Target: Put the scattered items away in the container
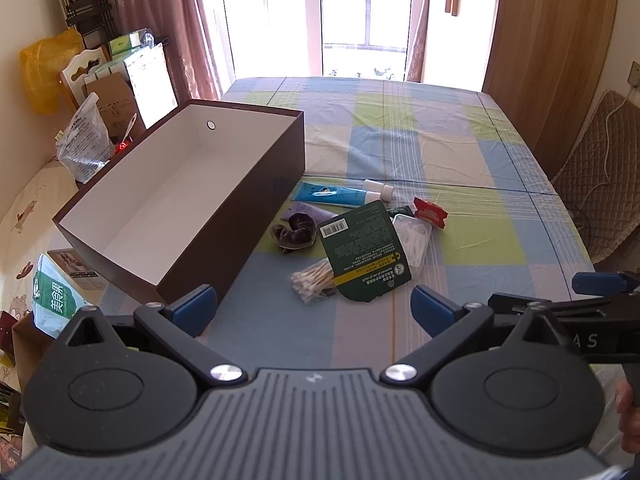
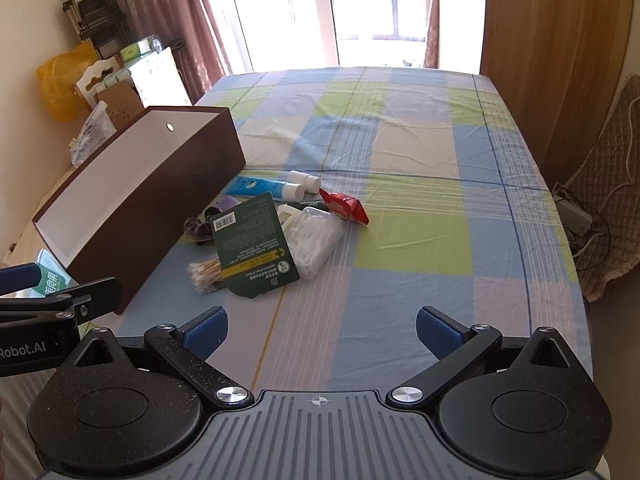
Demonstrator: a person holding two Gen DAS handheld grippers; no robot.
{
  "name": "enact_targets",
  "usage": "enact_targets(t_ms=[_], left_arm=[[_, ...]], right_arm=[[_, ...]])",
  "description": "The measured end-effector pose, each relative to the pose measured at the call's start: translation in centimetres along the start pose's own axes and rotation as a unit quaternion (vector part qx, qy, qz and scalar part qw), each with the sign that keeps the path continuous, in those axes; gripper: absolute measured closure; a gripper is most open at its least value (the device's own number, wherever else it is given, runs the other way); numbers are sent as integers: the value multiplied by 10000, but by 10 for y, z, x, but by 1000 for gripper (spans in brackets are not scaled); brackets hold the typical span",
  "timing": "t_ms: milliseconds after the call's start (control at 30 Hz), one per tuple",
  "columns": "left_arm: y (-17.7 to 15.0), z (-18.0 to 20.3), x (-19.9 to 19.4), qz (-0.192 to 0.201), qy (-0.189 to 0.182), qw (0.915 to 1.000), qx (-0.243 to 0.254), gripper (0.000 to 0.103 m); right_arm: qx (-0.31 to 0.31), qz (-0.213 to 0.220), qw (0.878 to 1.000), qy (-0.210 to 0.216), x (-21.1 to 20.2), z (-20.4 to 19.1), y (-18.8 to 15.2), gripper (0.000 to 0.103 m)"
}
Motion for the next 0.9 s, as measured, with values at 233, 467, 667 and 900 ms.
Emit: enact_targets(t_ms=[233,467,667,900], left_arm=[[0,0,3,-63,45,9999,-69,1],[-1,-4,2,-52,66,9999,-113,1],[-2,-5,2,-91,92,9999,-91,1],[-2,-5,7,-166,119,9998,-61,1]], right_arm=[[-156,-82,9998,-129,3,-8,-2,0],[-87,-121,9999,-12,0,-6,-2,0],[-89,-127,9999,-24,0,-6,-3,0],[-75,-122,9999,-39,1,-5,-2,0]])
Point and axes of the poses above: each gripper's, at about its wrist camera, not at the fingertips, and x roughly the way its jaws point, z to its right, y to its top, the point moved 1 cm from there along x, roughly the way its jaws point, and after that the axes turned 2 degrees about -z, right-handed, at the moved point
